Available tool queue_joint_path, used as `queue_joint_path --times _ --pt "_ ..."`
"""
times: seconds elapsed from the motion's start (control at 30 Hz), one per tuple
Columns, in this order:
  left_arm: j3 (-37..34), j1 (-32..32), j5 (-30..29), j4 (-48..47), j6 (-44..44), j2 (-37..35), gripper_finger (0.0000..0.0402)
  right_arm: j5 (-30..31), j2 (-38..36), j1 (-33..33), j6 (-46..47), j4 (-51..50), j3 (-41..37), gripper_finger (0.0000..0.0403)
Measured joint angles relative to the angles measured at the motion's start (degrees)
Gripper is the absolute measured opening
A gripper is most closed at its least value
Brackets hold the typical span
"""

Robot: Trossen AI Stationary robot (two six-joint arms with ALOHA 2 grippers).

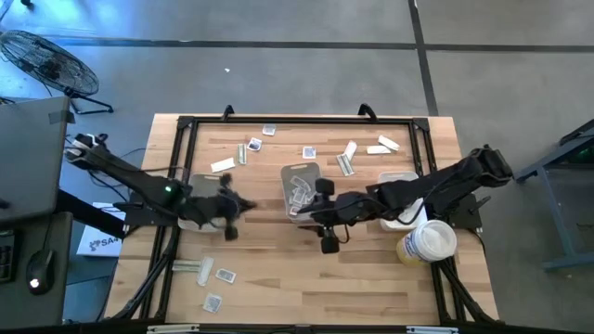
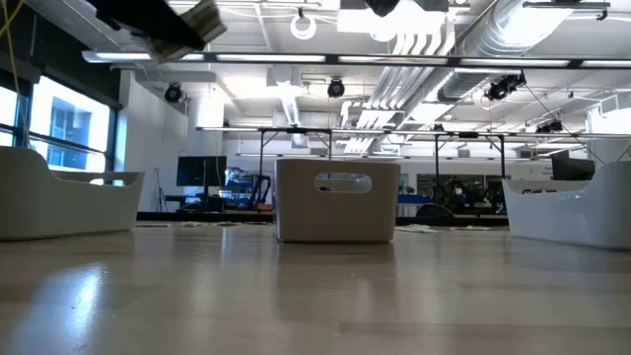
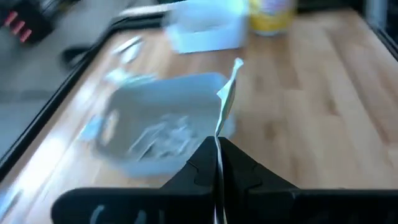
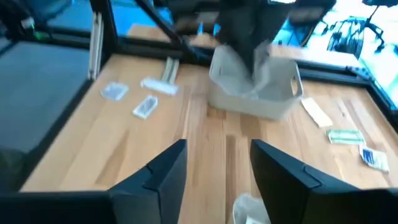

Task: Pick & Place First Aid Supplies
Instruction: Put the bandage pack into the left gray bin

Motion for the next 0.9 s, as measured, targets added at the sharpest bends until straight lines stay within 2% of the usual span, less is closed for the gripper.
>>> queue_joint_path --times 0.1,0.2,0.37,0.5,0.67,0.9 --pt "0.0 0.1 -5.3 -9.5 -12.4 -5.0 0.0001 0.0 0.4 0.0 -0.1 -1.9 0.0 0.0174" --pt "0.0 0.7 -8.1 -19.2 -26.7 -8.2 0.0001 0.0 1.5 -0.2 -0.3 -3.9 -0.1 0.0168" --pt "0.0 4.3 -8.0 -36.0 -47.8 -7.5 0.0000 0.1 3.3 -0.7 -2.6 -4.3 -0.1 0.0155" --pt "0.0 7.0 -3.4 -45.1 -58.8 -5.0 0.0000 0.1 4.5 -0.7 -2.6 -4.6 -0.2 0.0146" --pt "-1.4 7.9 0.9 -45.4 -64.1 -2.4 0.0000 -0.2 5.1 -0.6 -0.7 -6.5 -0.1 0.0137" --pt "-10.1 7.9 5.8 -34.4 -63.5 -2.2 0.0000 -0.5 5.7 -0.6 0.3 -7.6 -0.2 0.0133"
